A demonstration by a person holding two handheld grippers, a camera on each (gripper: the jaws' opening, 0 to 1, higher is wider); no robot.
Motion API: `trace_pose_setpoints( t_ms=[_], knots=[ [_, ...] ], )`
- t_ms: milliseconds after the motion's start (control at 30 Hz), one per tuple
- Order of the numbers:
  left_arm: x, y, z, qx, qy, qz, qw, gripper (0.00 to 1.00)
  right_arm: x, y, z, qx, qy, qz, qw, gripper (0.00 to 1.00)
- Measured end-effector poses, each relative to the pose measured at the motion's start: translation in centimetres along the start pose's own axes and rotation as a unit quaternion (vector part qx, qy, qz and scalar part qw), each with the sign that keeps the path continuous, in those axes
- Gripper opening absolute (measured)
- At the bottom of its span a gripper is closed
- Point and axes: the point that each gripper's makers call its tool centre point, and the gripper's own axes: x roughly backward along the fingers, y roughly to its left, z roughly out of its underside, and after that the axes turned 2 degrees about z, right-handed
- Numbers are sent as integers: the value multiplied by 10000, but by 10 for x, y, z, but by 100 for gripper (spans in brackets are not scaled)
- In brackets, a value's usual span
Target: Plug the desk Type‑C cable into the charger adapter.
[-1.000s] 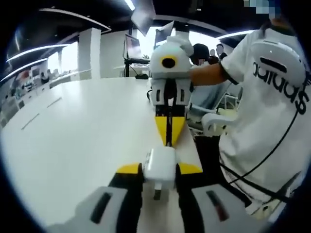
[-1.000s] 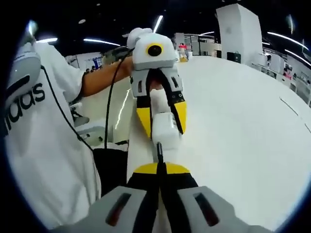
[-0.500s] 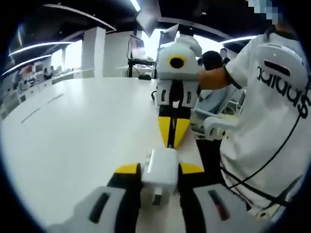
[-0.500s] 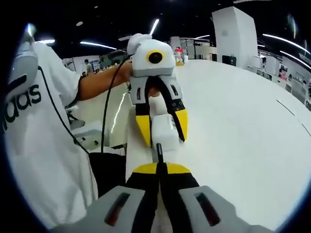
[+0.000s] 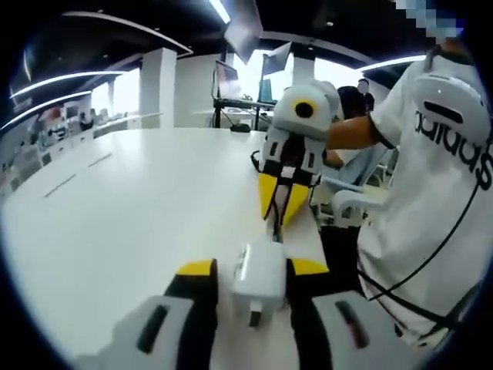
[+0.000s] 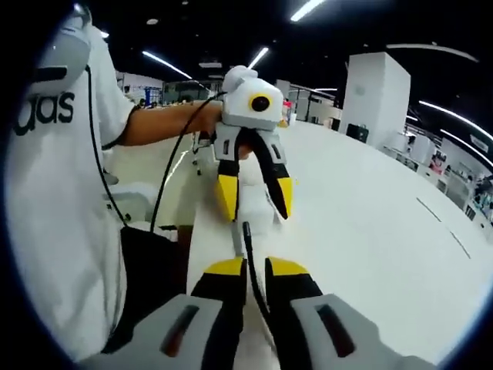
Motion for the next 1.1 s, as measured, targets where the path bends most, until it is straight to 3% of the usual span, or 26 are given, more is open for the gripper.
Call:
trace_pose_setpoints(
  t_ms=[367,733,1100],
  knots=[
    [-6,-9,4,50,-66,-194,9998,36,62,-18,32,-223,267,723,9968,9],
    [-5,-12,4,-18,-49,-268,9996,37,125,-39,77,-418,763,1417,9861,9],
    [-7,-7,1,-57,-63,-288,9995,38,157,-55,110,-669,1186,1806,9741,8]
  ],
)
